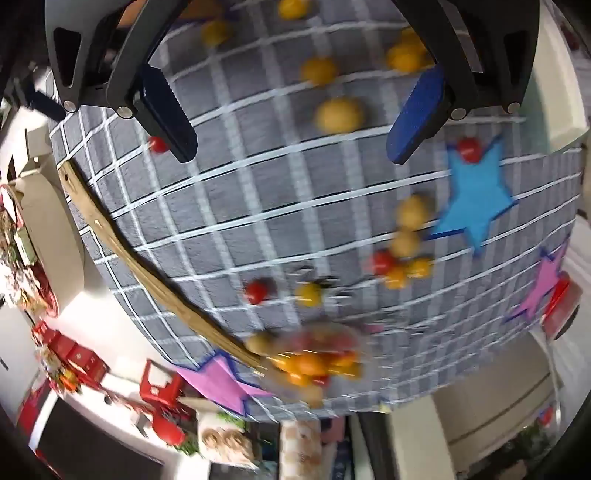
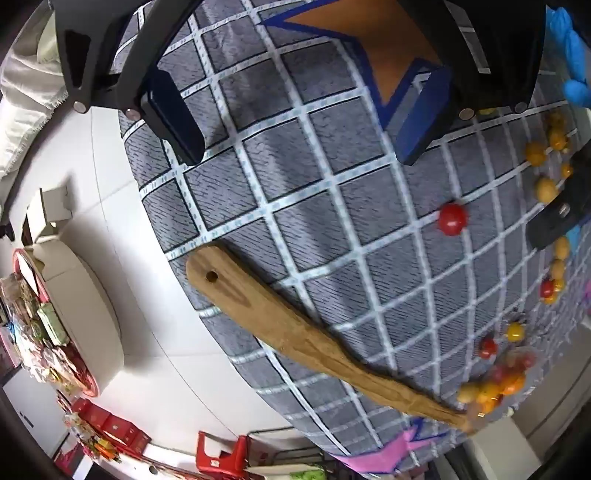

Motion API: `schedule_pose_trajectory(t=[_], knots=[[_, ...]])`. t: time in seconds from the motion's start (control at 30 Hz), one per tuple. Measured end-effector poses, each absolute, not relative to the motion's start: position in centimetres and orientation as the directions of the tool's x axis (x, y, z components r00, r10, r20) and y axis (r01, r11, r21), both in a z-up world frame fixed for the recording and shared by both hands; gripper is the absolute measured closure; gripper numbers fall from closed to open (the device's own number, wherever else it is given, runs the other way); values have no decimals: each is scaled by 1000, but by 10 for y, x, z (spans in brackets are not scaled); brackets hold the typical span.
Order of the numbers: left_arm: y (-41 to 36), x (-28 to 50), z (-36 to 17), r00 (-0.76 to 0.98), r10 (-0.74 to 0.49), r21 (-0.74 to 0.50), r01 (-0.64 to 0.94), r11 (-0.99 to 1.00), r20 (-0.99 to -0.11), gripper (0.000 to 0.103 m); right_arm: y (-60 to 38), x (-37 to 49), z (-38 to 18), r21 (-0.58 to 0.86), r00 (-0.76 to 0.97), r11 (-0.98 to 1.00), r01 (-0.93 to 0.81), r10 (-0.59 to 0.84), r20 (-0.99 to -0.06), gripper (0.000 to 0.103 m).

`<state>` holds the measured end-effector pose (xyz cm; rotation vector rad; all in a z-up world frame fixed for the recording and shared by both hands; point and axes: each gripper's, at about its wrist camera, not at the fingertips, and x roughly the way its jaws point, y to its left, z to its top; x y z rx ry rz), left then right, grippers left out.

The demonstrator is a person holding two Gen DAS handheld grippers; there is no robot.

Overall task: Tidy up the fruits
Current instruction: 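Move the left tool toward one red cherry tomato while the right tool approaches another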

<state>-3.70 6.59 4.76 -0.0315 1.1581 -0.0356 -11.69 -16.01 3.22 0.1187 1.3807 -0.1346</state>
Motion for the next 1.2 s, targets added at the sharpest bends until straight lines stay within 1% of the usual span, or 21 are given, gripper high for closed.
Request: schedule_pose_trajectory(t=[0.2, 0.33, 0.43, 0.63, 1.2], knots=[[135, -67, 46, 356, 15, -29, -117, 993, -934, 0, -127, -117, 55, 40, 230, 997, 61, 25, -973, 0], [159, -72, 33, 318, 96, 58, -129, 990, -943, 0, -100, -119, 57, 54, 245, 998, 22, 47, -968, 0], [170, -72, 28, 307, 116, 82, -121, 989, -945, 0, -79, -123, 53, 78, 236, 997, 21, 71, -969, 0], [185, -66, 26, 298, 111, 74, -132, 988, -948, 0, -73, -130, 57, 74, 220, 997, 6, 71, -973, 0], [199, -46, 16, 284, 86, 43, -154, 987, -955, 0, -73, -109, 45, 65, 187, 998, 26, 59, -981, 0]])
